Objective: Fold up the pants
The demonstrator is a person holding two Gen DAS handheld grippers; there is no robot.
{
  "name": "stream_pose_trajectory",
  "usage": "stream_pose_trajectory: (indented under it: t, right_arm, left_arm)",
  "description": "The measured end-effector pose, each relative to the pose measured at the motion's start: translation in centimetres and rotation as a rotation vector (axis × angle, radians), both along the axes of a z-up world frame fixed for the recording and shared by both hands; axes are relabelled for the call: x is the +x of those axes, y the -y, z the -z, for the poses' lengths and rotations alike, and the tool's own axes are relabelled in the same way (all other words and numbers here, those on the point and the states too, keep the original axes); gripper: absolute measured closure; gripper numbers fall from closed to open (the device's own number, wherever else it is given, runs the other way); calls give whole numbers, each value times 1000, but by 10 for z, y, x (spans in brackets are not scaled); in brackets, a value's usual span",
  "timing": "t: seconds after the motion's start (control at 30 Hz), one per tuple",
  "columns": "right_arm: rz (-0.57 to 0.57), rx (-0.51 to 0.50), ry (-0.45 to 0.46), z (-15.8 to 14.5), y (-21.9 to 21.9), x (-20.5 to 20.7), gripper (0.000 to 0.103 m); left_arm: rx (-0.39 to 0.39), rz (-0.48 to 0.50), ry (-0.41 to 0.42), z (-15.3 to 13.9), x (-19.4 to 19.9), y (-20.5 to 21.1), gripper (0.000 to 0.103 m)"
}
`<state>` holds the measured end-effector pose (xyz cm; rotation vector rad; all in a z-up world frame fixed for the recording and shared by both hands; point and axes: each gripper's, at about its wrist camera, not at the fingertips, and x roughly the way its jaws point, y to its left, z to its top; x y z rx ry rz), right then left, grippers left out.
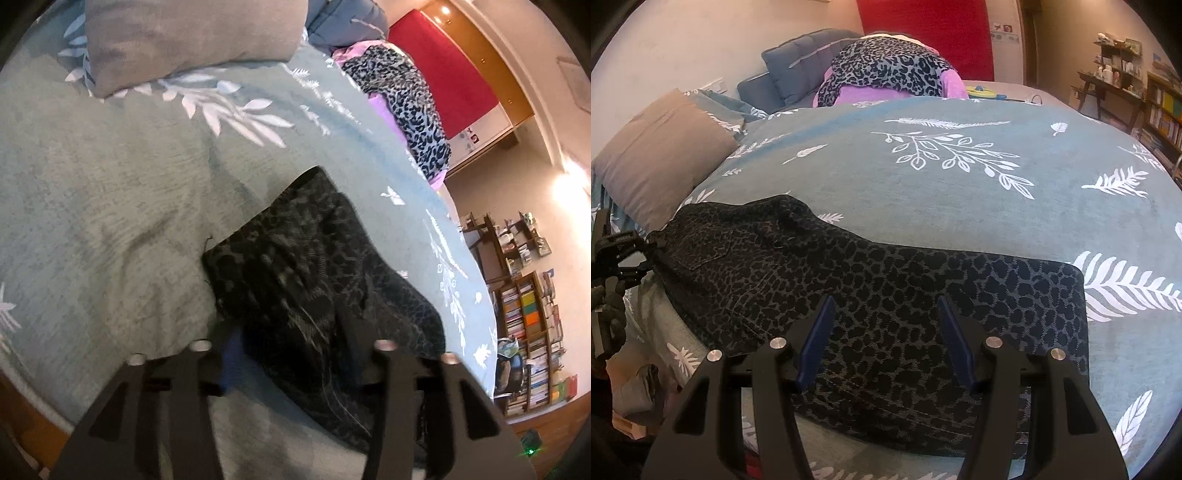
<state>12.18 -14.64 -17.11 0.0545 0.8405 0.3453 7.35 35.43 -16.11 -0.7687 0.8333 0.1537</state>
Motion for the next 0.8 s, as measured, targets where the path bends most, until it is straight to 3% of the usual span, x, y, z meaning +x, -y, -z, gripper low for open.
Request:
stream_pose_trajectory:
  t: [0.03,0.07,0.13,0.2,0.37,0.47,0.53,0.8]
  right_arm:
    - [-3,0,0,0,-1,0,44]
    - [-6,0,-1,0,-2,0,44]
    - [-7,1,-4,1,-3,0,44]
    - [-2,5,-7,2,-2,1,44]
    - [3,10,-5,2,0,1,44]
    - [2,10,-5,2,0,1,44]
    - [3,10,-6,3,1,1,44]
    - [-6,17,-4,2,-5,0,44]
  left_arm:
    - [28,-14,7,-4,-2,3,30]
    - [75,-36,7,-8,-4,6,26]
    - [169,-55,29,-19,-10,10,25]
    - [171,-42,38,-20,-12,9,25]
    - [-11,-61,-7,4,-8,-8,25]
    - [-41,-62,16,8,-8,-12,21]
    - [-71,-40,36,11,-3,-13,12]
    - [-172,-15,77,16,16,-14,14]
